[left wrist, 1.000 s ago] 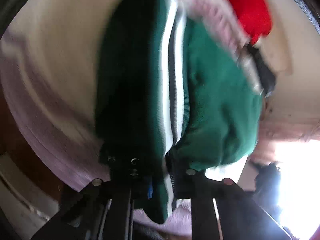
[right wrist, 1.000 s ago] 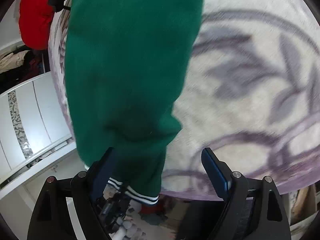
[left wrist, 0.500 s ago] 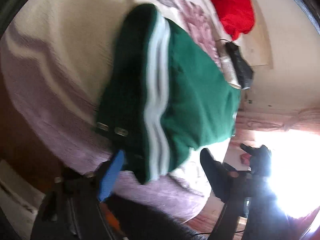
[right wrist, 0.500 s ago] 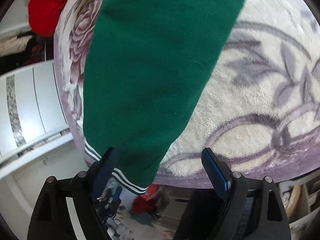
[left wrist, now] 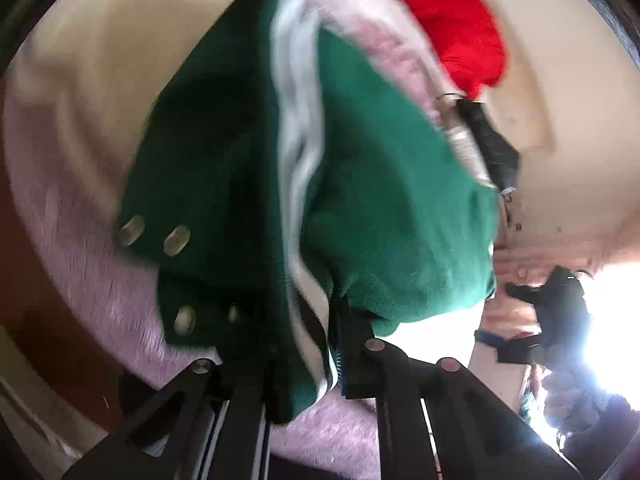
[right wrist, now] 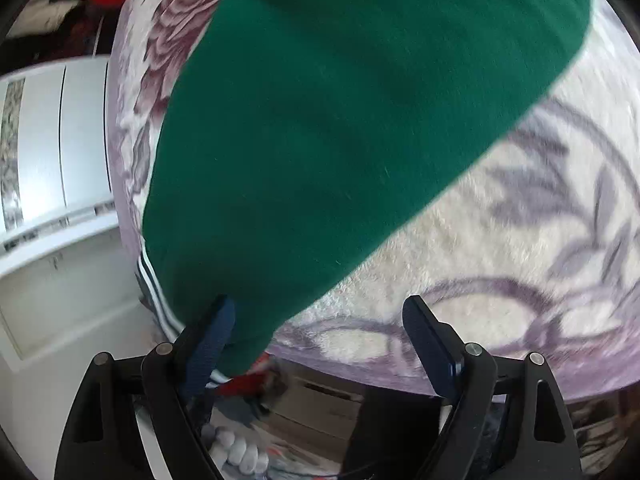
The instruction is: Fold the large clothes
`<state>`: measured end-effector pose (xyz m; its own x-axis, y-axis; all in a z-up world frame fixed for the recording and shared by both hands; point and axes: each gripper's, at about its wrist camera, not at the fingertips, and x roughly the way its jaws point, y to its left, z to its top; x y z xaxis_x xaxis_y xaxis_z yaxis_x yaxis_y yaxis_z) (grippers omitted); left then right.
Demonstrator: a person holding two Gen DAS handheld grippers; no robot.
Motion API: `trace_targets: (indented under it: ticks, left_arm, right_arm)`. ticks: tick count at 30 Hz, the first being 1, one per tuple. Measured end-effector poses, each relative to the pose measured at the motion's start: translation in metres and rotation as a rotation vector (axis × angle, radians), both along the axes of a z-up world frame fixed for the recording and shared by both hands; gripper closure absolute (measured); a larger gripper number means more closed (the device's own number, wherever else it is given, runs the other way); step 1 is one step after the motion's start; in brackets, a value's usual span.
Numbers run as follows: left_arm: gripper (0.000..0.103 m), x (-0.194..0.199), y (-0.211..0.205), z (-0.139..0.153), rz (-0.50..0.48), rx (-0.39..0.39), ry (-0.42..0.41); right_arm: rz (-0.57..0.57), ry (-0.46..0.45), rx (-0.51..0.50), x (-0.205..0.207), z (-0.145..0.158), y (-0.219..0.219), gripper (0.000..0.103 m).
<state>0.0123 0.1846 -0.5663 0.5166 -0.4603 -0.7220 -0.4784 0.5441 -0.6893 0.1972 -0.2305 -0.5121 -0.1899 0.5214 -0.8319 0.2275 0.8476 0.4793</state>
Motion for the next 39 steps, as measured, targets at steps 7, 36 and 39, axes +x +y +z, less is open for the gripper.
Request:
trace_targets:
  ticks: [7, 36, 39]
  left_arm:
    - [0.092, -0.044, 0.022, 0.002, 0.156, -0.169, -0.023]
    - [0.026, -0.065, 0.002, -0.015, 0.542, -0.195, 0.03]
    - [0.026, -0.077, -0.038, -0.022, 0.639, -0.321, -0.037]
  right_arm:
    - [0.343, -0.102, -0.06, 0.051, 0.044, 0.06, 0.015]
    - [0.738, -0.242, -0.162, 0.161, 0.028, 0.174, 0.029]
    - [0.646, -0.242, -0.148, 0.143, 0.041, 0.132, 0.029]
